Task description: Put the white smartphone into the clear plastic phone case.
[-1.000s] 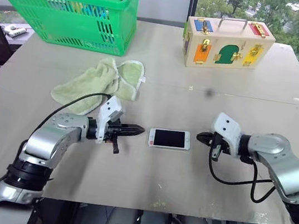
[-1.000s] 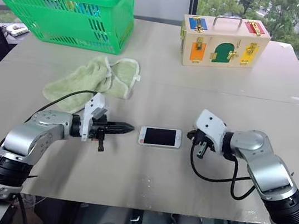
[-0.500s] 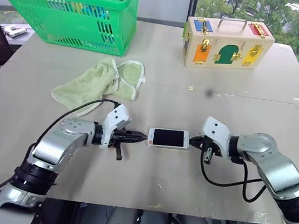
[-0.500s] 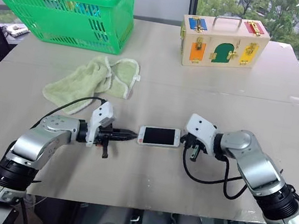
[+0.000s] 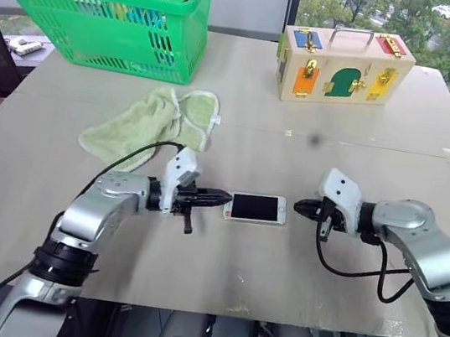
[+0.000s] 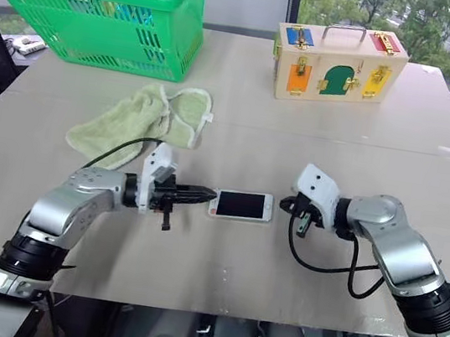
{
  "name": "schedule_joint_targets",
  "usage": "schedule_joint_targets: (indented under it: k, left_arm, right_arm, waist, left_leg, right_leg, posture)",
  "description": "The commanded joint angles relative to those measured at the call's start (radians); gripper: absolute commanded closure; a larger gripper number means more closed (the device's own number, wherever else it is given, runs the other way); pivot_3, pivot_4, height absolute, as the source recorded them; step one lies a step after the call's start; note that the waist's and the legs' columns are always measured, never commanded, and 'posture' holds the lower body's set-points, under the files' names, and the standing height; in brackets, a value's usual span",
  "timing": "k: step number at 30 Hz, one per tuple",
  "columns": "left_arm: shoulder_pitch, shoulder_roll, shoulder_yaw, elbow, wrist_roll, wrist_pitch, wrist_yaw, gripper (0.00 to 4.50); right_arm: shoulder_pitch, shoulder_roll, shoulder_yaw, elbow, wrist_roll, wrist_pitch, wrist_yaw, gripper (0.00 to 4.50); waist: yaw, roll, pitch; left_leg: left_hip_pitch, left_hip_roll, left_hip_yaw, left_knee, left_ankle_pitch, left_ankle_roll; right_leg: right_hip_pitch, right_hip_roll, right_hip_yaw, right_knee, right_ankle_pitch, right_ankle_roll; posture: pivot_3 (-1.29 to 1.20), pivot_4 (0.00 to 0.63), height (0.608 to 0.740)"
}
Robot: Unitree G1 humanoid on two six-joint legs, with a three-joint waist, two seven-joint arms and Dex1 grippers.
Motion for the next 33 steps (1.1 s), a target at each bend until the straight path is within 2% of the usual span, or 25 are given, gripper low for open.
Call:
schedule_joint_targets:
  k: [1, 8, 22, 26, 33]
  left_arm:
    - [-0.028, -0.02, -0.035, -0.004, 0.033, -0.019, 0.013, 4.5]
    - [-0.037, -0.022, -0.076, -0.017, 0.072, 0.022, 0.044, 4.5]
    - [-0.044, -0.017, -0.075, -0.104, 0.068, 0.115, 0.106, 4.5]
    - [-0.033, -0.006, -0.08, -0.113, 0.071, 0.111, 0.104, 4.5]
    - [-0.042, -0.025, -0.112, -0.127, 0.086, 0.136, 0.132, 4.5]
  right_arm:
    - [-0.02, 0.019, -0.025, -0.02, 0.021, 0.014, -0.022, 4.38]
    - [-0.094, 0.097, 0.07, 0.081, -0.022, 0.043, -0.062, 4.38]
    - [-0.169, 0.081, 0.268, 0.237, -0.065, 0.212, -0.005, 4.38]
    - [-0.196, 0.085, 0.31, 0.282, -0.073, 0.248, 0.008, 4.38]
    - [-0.24, 0.11, 0.4, 0.412, -0.127, 0.185, 0.058, 4.38]
  waist:
    - [-0.001, 0.0, 0.0]
    - [-0.002, 0.0, 0.0]
    - [-0.001, -0.001, -0.002]
    - [-0.001, -0.002, -0.003]
    - [-0.001, -0.005, -0.019]
  left_leg:
    - [0.0, 0.0, 0.0, 0.0, 0.0, 0.0]
    - [0.001, 0.0, 0.001, 0.0, 0.0, 0.0]
    - [0.002, 0.0, 0.0, 0.004, 0.0, 0.0]
    - [0.01, 0.0, 0.0, 0.004, 0.0, 0.0]
    - [0.015, 0.001, -0.001, 0.003, -0.001, 0.0]
  right_leg:
    - [0.0, 0.0, 0.0, 0.0, 0.0, 0.0]
    - [0.0, 0.001, 0.001, 0.001, 0.0, 0.0]
    - [0.001, 0.0, 0.001, 0.005, 0.0, 0.0]
    - [0.009, -0.001, 0.0, 0.004, 0.0, 0.0]
    - [0.014, -0.005, 0.0, 0.002, -0.001, -0.001]
  posture:
    - [0.0, 0.15, 0.74]
    - [0.0, 0.15, 0.74]
    - [0.0, 0.15, 0.74]
    - [0.0, 0.15, 0.74]
    - [0.0, 0.15, 0.74]
